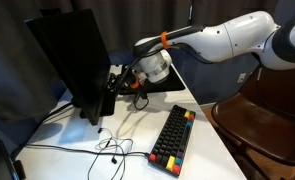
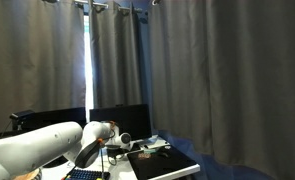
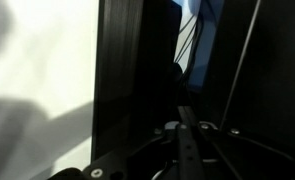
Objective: Move the desktop screen upwards
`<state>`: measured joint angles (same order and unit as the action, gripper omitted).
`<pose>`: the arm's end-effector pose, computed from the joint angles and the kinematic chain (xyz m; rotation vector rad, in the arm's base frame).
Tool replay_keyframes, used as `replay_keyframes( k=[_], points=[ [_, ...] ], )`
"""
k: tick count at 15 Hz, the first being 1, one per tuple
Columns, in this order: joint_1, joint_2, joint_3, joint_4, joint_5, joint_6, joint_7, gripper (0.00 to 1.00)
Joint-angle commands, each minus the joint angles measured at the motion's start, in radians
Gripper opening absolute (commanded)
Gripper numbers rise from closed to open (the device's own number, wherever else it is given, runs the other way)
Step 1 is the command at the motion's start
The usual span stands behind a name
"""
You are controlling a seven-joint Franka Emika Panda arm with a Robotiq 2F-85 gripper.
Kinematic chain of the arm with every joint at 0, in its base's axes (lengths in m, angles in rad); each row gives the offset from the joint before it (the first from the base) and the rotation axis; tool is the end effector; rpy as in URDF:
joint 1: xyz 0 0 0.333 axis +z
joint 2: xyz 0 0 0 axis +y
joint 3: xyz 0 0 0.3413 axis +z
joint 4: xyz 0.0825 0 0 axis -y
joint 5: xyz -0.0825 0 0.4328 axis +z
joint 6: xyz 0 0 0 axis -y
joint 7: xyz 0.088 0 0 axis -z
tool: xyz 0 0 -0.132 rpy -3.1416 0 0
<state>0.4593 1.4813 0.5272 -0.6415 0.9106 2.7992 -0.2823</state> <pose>0.7404 0.5324 0.0959 -2.0315 0.2119 -0.3569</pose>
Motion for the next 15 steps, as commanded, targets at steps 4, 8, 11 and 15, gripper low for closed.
replay_keyframes(
  k=[4, 8, 11, 15],
  points=[
    [0.015, 0.031, 0.033, 0.055, 0.055, -0.007, -0.070, 0.00],
    [-0.005, 0.005, 0.084, 0.035, 0.147, -0.009, -0.195, 0.00],
    [-0.008, 0.003, 0.083, 0.033, 0.197, -0.031, -0.252, 0.00],
    [-0.012, 0.003, 0.095, 0.038, 0.247, -0.081, -0.332, 0.00]
  ],
)
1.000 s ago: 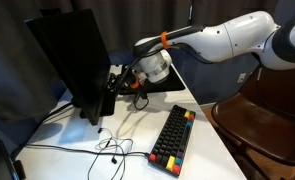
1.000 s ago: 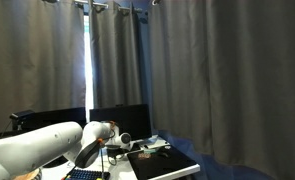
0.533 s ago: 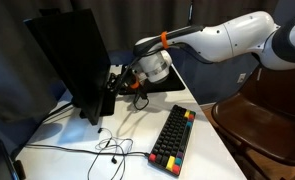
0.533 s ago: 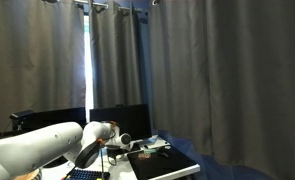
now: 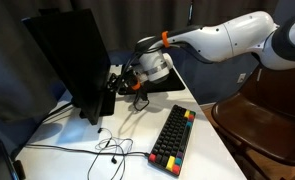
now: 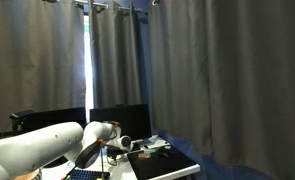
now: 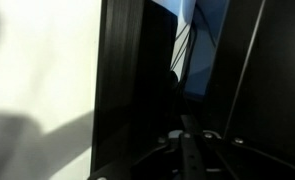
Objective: Move the desktop screen upwards
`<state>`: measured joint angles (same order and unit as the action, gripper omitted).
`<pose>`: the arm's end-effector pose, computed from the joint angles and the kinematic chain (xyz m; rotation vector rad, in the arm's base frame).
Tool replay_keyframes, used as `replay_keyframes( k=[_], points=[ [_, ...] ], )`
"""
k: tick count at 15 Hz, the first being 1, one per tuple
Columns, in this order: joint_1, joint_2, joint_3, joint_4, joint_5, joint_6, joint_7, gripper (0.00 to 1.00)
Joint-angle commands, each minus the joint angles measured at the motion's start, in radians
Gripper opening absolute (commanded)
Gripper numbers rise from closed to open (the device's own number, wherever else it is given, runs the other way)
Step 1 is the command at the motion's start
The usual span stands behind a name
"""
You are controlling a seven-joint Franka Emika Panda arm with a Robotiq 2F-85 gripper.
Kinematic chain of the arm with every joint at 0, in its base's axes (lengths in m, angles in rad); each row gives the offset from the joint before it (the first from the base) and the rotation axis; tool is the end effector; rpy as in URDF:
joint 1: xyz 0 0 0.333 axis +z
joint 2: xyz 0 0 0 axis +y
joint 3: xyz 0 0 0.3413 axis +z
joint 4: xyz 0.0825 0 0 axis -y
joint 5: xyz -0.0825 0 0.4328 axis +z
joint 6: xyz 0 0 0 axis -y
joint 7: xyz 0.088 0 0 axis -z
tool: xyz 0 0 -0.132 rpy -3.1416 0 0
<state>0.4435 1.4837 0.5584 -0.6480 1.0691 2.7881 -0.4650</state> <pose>0.7385 0.5299 0.0900 -1.9626 0.1988 -0.3715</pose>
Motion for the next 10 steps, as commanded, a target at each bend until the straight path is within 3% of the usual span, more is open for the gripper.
replay_keyframes(
  k=[1, 10],
  points=[
    [0.001, 0.000, 0.064, 0.045, 0.101, -0.082, -0.167, 0.00],
    [0.022, 0.010, 0.051, 0.080, 0.086, -0.138, -0.185, 0.00]
  ],
)
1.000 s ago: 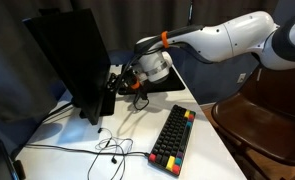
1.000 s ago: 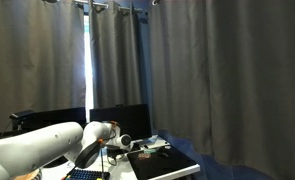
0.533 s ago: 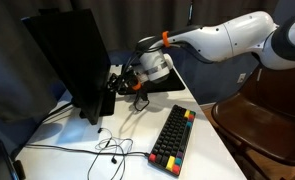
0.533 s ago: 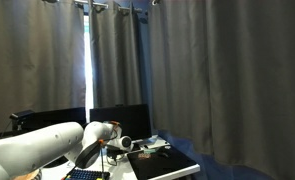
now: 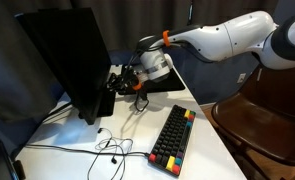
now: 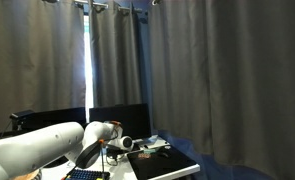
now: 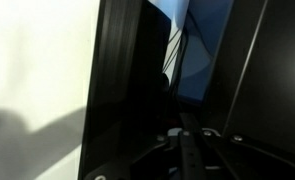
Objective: Move the desktop screen upwards
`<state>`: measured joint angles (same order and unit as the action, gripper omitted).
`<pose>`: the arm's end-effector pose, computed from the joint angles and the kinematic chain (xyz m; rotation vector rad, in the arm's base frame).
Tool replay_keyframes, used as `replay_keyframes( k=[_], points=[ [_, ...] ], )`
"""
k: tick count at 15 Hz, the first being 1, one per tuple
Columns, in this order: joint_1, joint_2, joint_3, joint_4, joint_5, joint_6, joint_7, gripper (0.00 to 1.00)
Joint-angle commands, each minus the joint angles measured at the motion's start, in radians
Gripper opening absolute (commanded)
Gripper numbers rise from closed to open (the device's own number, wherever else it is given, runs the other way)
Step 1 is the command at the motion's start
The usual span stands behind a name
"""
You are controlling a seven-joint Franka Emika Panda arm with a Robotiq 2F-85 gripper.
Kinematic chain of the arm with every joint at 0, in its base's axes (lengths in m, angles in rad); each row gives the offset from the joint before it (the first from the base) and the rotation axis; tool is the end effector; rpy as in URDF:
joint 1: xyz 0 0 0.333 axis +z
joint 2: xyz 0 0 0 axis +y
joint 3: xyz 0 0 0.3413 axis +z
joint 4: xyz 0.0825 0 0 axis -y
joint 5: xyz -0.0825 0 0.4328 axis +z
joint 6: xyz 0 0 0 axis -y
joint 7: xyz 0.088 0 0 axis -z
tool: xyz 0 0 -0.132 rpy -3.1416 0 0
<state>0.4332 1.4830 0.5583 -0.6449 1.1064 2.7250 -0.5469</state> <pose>0.7394 0.5301 0.0914 -1.9326 0.1224 -0.3665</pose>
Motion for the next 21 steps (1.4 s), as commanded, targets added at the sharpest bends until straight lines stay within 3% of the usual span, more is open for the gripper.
replay_keyframes(
  k=[1, 21],
  points=[
    [0.033, 0.010, 0.052, 0.079, 0.049, -0.079, -0.111, 0.00],
    [0.051, 0.001, 0.058, 0.131, 0.018, -0.113, -0.191, 0.00]
  ],
)
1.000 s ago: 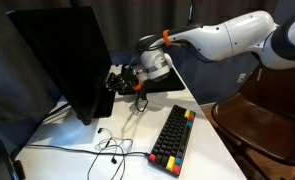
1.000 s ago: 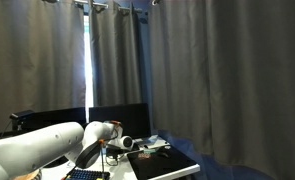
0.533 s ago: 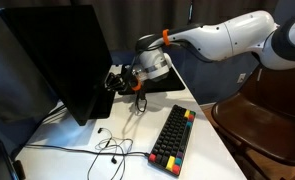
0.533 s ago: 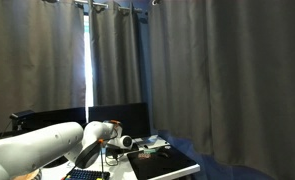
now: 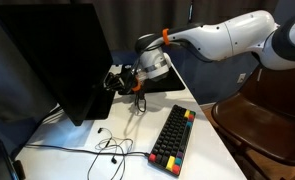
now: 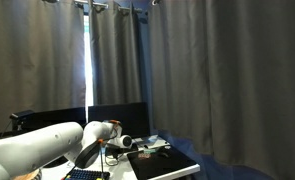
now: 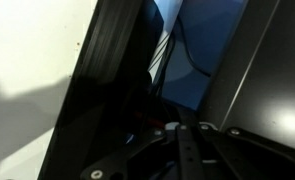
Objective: Move the desktop screen upwards
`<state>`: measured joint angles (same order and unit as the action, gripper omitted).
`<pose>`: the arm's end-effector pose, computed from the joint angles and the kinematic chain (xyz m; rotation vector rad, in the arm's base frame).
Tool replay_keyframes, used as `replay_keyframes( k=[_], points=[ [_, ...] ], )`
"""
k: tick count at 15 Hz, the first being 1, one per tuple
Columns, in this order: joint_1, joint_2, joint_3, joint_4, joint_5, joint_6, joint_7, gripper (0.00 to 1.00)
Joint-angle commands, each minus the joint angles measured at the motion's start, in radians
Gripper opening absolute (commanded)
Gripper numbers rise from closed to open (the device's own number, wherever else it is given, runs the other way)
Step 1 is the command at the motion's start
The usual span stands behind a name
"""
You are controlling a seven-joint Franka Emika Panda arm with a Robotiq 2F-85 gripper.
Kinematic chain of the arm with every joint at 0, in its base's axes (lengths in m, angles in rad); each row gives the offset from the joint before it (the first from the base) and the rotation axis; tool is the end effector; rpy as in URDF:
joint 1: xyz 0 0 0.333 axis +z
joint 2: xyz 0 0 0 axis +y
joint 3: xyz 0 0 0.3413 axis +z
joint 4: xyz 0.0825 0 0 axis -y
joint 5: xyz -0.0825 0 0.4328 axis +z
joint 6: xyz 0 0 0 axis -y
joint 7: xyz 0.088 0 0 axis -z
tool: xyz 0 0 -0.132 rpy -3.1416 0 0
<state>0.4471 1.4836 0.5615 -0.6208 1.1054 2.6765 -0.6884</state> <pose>0.7350 0.5438 0.1034 -1.9096 -0.0556 -0.4356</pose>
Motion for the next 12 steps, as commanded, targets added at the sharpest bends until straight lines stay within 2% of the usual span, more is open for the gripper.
replay_keyframes(
  k=[1, 12],
  points=[
    [0.037, 0.000, 0.054, 0.109, 0.017, -0.066, -0.052, 0.00],
    [0.038, -0.013, 0.054, 0.116, -0.023, -0.056, -0.049, 0.00]
  ],
)
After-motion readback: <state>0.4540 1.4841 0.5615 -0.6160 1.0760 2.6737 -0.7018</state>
